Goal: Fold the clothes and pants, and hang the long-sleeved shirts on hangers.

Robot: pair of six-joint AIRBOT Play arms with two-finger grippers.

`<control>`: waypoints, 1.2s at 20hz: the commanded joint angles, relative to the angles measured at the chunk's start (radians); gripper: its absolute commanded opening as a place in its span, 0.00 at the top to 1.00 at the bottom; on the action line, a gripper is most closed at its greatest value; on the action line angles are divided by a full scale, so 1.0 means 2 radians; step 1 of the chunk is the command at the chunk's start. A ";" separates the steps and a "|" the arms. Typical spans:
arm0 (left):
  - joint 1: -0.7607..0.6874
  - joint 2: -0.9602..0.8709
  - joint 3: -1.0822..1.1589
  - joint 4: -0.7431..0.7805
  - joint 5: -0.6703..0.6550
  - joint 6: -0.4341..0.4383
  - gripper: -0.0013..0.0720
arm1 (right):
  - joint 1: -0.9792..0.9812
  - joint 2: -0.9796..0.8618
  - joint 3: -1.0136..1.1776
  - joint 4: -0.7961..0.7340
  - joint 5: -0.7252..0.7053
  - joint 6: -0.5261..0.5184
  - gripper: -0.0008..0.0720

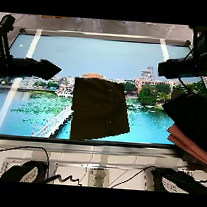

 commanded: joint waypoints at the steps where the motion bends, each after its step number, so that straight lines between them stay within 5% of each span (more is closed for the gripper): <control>1: 0.000 0.000 0.000 -0.002 0.001 0.000 0.03 | -0.007 -0.011 -0.006 -0.089 -0.025 -0.043 0.93; 4: 0.000 0.000 0.000 0.002 -0.008 0.000 0.03 | -0.081 -0.029 -0.092 -0.091 0.044 -0.090 0.93; 6: 0.001 0.001 0.000 0.051 -0.008 0.000 0.04 | -0.153 -0.031 -0.199 0.014 0.041 -0.114 0.93; 9: 0.001 0.000 -0.002 0.220 -0.018 0.000 0.05 | -0.243 -0.031 -0.373 0.248 0.035 -0.176 0.93; 10: 0.002 0.000 -0.005 0.265 -0.023 0.000 0.05 | -0.254 -0.031 -0.421 0.296 0.017 -0.177 0.78; 11: 0.005 0.000 -0.013 0.279 -0.028 0.000 0.05 | -0.255 -0.031 -0.464 0.323 -0.008 -0.179 0.45; 12: 0.011 0.000 -0.025 0.273 -0.035 0.000 0.05 | -0.249 -0.031 -0.499 0.336 -0.033 -0.186 0.31; 16: 0.021 0.000 -0.125 0.227 -0.075 0.000 0.05 | -0.199 -0.031 -0.583 0.340 -0.127 -0.187 0.31; 24: 0.021 0.002 -0.351 0.097 -0.077 0.036 0.07 | -0.133 -0.110 -0.592 0.457 -0.165 -0.214 0.38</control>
